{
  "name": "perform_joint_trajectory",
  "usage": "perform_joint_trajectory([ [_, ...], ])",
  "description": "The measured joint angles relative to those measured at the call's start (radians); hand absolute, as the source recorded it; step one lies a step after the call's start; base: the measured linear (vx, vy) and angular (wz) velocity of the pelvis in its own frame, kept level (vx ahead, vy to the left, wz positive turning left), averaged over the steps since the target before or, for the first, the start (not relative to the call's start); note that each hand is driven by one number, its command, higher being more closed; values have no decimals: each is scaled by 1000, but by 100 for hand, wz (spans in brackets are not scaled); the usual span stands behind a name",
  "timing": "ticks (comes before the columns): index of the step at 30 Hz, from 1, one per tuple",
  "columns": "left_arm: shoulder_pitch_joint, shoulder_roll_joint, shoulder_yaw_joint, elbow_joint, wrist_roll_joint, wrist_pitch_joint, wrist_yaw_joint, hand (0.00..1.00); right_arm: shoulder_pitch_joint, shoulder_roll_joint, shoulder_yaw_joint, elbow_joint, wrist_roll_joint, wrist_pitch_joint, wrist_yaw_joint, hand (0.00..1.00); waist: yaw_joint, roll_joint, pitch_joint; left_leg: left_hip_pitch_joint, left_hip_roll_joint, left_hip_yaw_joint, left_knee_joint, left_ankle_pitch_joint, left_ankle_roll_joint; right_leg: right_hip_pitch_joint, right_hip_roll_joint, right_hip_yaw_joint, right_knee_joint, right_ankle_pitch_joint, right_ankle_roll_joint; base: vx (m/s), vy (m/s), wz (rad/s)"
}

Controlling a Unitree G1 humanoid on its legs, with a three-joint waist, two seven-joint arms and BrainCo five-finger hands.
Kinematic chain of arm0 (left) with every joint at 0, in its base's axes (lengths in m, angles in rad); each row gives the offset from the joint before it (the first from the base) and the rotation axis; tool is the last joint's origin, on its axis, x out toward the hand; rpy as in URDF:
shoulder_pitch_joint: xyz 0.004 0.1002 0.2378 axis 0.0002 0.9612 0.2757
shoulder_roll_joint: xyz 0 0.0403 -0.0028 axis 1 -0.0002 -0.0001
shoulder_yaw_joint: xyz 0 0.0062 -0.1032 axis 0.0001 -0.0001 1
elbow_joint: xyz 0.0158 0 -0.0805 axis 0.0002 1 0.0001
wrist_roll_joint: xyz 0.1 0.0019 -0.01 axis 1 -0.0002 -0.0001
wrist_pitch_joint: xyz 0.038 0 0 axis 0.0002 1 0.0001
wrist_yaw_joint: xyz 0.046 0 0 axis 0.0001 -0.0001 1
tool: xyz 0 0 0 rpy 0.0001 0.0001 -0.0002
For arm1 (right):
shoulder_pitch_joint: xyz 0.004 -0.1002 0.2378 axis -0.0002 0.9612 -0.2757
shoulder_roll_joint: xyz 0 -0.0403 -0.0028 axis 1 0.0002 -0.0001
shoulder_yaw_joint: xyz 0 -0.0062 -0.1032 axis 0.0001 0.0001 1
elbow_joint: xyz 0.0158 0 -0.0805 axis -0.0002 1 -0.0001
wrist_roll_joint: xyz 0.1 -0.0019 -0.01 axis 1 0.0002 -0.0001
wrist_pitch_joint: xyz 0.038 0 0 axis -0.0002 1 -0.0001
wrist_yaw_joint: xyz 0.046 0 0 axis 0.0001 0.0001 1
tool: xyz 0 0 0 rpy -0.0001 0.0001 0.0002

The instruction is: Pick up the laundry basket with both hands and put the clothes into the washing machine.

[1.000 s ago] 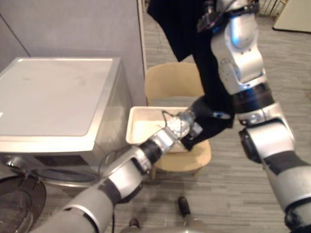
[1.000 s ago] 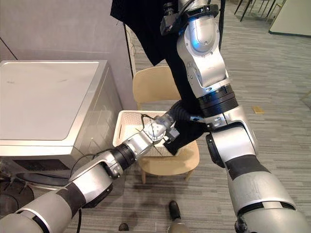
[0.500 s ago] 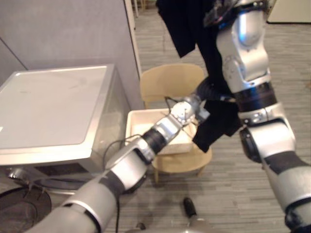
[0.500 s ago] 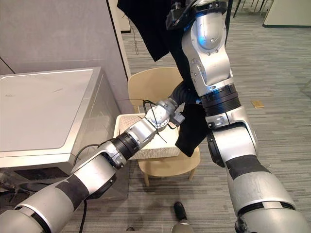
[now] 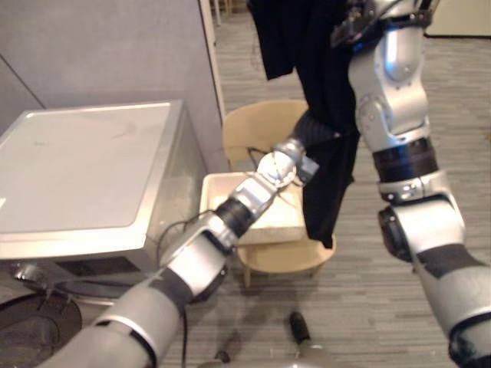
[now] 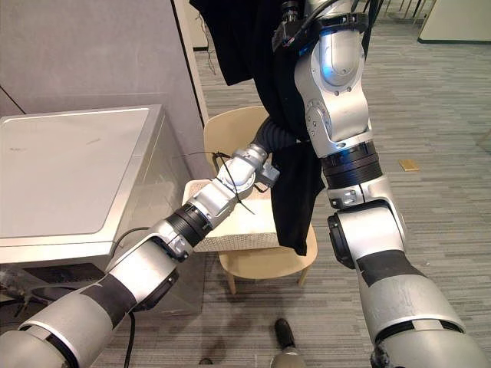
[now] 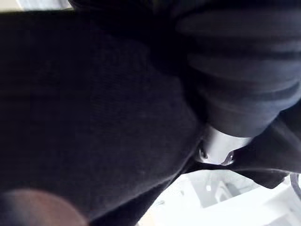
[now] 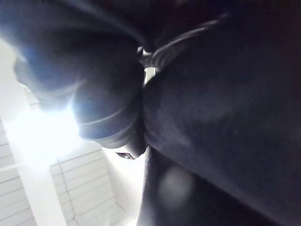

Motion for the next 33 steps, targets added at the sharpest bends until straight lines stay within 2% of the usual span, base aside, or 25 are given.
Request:
perform_joint_trajectory([
  [1, 0, 0, 22, -8, 0, 0, 8, 100, 23, -6, -24, -44, 2, -1, 3, 0, -1, 0, 0, 0, 0, 0, 0, 0, 0, 0, 0, 0, 0, 0, 0, 0, 0, 0],
  [3, 0, 24, 42, -43, -1, -1, 10, 100, 68, -36, -63, -114, 9, -13, 6, 0, 1, 0, 0, 0, 0, -1, 0, 0, 0, 0, 0, 0, 0, 0, 0, 0, 0, 0],
  [7, 23, 113, 121, -175, 19, -7, 26, 100, 194, -149, -232, -235, 31, -50, -1, 0, -1, -1, 0, 0, -1, -1, -3, 0, 1, -1, -1, -1, -3, -12, -2, 0, 0, 0],
  [8, 62, 160, 159, -272, 41, -12, 32, 100, 269, -203, -316, -270, 42, -69, -1, 0, -2, -1, 0, 1, -1, -1, -8, 0, 1, -1, -1, -2, -4, -15, 1, 0, 0, 0],
  [10, 119, 207, 199, -374, 65, -24, 35, 100, 356, -258, -420, -296, 51, -77, -6, 0, -5, 0, 0, 4, -1, -1, -14, 0, 1, -1, -1, -2, -5, -15, 2, 0, 0, -2],
  [11, 178, 243, 229, -448, 86, -35, 35, 100, 433, -290, -513, -311, 57, -80, -19, 0, -7, 0, -1, 5, -1, -2, -15, 0, 1, -1, 0, -2, -6, -14, 5, 13, -3, -5],
  [12, 255, 277, 261, -528, 99, -42, 32, 100, 522, -305, -616, -320, 60, -81, -27, 0, -7, 0, -3, 9, -1, -4, -22, 0, 1, -1, 1, -1, -6, -14, 7, 13, -3, -5],
  [13, 297, 291, 275, -565, 99, -46, 30, 100, 571, -308, -665, -327, 61, -84, -33, 0, -7, 1, -4, 12, -1, -5, -27, 0, 1, 0, 1, -1, -6, -15, 8, 39, -9, -4],
  [15, 477, 300, 332, -704, 99, -49, 21, 100, 796, -299, -830, -333, 85, -102, -38, 0, -2, 1, -6, 19, -2, -4, -40, 1, 1, 0, 2, -1, -5, -16, 9, 52, -13, -2],
  [16, 521, 299, 343, -732, 99, -49, 13, 100, 844, -287, -859, -333, 88, -100, -38, 0, -2, 1, -7, 20, -3, -4, -42, 1, 2, 0, 2, -2, -5, -16, 10, 37, -15, -1],
  [20, 832, 247, 378, -898, 140, -48, -54, 100, 1147, -126, -986, -333, 87, -92, -33, 0, 0, -1, -28, 21, -3, -7, -48, 0, 2, 0, 1, -5, -2, -29, 23, 3, -9, 2],
  [24, 997, 198, 378, -965, 180, -47, -105, 100, 1295, 37, -1041, -318, 87, -73, -29, 0, 1, 0, -52, 16, -4, -16, -45, -2, 4, -1, -1, -13, 3, -43, 18, -12, -20, 8],
  [26, 1077, 167, 375, -1001, 203, -47, -123, 100, 1381, 149, -1036, -297, 83, -69, -14, 0, 0, 1, -75, 9, -3, -28, -43, -3, 6, -2, -1, -24, 5, -50, 16, -14, -23, 13],
  [30, 1172, 130, 346, -1036, 225, -49, -146, 100, 1484, 336, -942, -253, 94, -59, 2, 0, 2, 6, -89, 9, -3, -34, -40, -4, 7, -2, -1, -29, 27, -64, 17, -20, -15, 6],
  [32, 1219, 110, 319, -1048, 239, -49, -149, 100, 1552, 438, -833, -250, 99, -46, 16, 0, 6, 10, -92, 7, -3, -35, -43, -9, 9, -2, -2, -31, 36, -71, 17, -35, -1, 4],
  [33, 1243, 105, 310, -1050, 248, -49, -148, 100, 1583, 447, -750, -227, 109, -33, 31, 0, 9, 13, -95, 6, -5, -35, -44, -13, 12, -1, -4, -32, 36, -72, 15, -26, 4, 5],
])
